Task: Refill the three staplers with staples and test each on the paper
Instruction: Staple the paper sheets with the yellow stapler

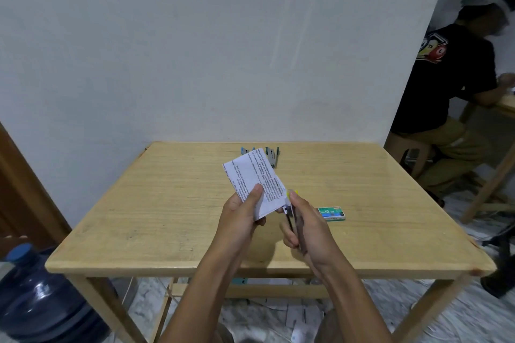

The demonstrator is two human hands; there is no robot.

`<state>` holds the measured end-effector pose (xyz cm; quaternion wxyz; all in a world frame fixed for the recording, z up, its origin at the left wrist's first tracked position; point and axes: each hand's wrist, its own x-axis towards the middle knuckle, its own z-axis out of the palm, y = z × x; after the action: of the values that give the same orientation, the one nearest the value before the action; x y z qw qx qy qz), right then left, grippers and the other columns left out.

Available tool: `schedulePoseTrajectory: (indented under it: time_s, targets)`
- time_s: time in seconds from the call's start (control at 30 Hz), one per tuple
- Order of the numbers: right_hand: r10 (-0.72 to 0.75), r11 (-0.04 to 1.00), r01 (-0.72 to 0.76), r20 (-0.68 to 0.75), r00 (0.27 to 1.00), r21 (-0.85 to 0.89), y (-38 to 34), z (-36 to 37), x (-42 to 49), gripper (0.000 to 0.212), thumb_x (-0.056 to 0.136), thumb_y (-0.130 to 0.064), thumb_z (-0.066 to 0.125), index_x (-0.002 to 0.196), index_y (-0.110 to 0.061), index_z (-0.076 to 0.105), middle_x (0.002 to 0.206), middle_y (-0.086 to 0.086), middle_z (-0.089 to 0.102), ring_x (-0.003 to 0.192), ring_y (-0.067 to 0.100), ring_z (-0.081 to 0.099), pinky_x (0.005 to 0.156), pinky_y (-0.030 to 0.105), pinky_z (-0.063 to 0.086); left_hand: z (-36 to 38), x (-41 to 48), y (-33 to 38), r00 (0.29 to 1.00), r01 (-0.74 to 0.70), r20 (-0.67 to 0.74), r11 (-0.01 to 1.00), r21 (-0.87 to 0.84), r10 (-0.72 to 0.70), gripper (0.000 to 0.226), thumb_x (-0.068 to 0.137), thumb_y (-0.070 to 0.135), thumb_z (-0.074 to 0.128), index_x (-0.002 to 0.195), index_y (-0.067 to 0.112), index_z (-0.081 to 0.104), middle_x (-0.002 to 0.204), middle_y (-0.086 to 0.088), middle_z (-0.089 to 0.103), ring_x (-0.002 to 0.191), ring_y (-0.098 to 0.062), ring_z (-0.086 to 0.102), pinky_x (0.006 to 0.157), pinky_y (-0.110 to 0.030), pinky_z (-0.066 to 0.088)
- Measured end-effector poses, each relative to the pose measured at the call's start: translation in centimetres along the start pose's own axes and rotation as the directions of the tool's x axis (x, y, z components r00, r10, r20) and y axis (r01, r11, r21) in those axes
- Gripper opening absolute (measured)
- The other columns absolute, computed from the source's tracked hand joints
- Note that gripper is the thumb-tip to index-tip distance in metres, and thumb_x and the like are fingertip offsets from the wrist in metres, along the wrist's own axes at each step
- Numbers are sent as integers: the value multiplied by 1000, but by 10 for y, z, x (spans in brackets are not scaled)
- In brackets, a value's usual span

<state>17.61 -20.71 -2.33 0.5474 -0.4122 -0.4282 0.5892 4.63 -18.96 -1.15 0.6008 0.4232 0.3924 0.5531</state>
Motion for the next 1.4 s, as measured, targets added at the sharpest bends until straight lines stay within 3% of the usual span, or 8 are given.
schedulePoseTrajectory:
  time_s: [0.13, 0.37, 0.5, 0.63, 0.83, 1.03, 1.2, 1.4]
  targets:
    - [-22, 1000, 25, -141, 990, 18, -10, -4, 4, 55, 85, -55, 64, 103, -4, 64, 81, 6, 58, 35, 8, 24, 38, 22, 20, -6, 3, 1, 999, 35, -24, 998, 43, -34, 20, 100, 28, 52, 107, 21, 70, 98, 0, 75, 82, -14, 61, 64, -29, 42]
    - [-64, 969, 14, -196, 978, -248, -15, -5, 7, 10, 92, -20, 68, 89, -10, 68, 43, -15, 50, 35, 1, 40, 40, 13, 30, -8, 7, -3, 986, 154, 64, 988, 11, -155, 28, 102, 19, 45, 119, 3, 60, 79, -10, 63, 58, -18, 51, 53, -30, 41]
    - [-88, 964, 22, -238, 967, -265, -16, -12, 8, 12, 93, -19, 67, 81, -15, 67, 41, -18, 51, 36, -2, 45, 42, 12, 31, -11, 10, -9, 995, 95, -3, 990, 106, -95, 21, 99, 12, 54, 117, 2, 54, 82, -10, 70, 57, -20, 55, 56, -30, 49]
    - [-89, 939, -31, -329, 940, -343, -25, -29, 11, 22, 91, -32, 67, 78, -15, 69, 47, -17, 50, 40, 0, 39, 45, 16, 31, 5, 37, -9, 997, 36, -71, 961, 276, -17, 21, 96, 17, 60, 115, 11, 54, 83, -3, 74, 57, -16, 58, 60, -29, 52]
    - [-114, 909, -71, -410, 905, -410, -54, -67, 26, 28, 91, -30, 63, 87, -2, 64, 85, 8, 49, 56, 16, 33, 56, 30, 30, 62, 112, -19, 996, 87, -51, 890, 448, -72, 32, 95, 14, 61, 122, 8, 44, 103, -12, 69, 67, -15, 67, 36, -17, 41]
    - [-81, 891, -129, -432, 898, -436, -68, -101, 48, 15, 91, -24, 58, 80, -13, 59, 79, 8, 45, 54, 18, 32, 48, 27, 27, 110, 185, -58, 993, 120, -88, 734, 669, -82, 36, 93, 15, 59, 123, 4, 41, 132, -15, 57, 114, -29, 60, 82, -33, 51]
    - [-83, 893, -135, -453, 888, -428, -67, -125, 60, 15, 89, -25, 60, 83, -13, 53, 70, 7, 35, 53, 18, 30, 48, 27, 26, 134, 214, -72, 996, 93, -67, 607, 789, -65, 38, 95, 21, 54, 125, 4, 37, 126, -12, 57, 111, -29, 58, 81, -35, 46]
    - [-99, 916, -104, -470, 877, -387, -64, -134, 71, 18, 89, -22, 60, 76, -16, 49, 77, 7, 39, 53, 19, 29, 50, 29, 26, 144, 224, -82, 998, -40, 33, 145, 989, 49, 33, 94, 32, 47, 122, 13, 47, 113, -4, 63, 100, -27, 61, 77, -35, 36]
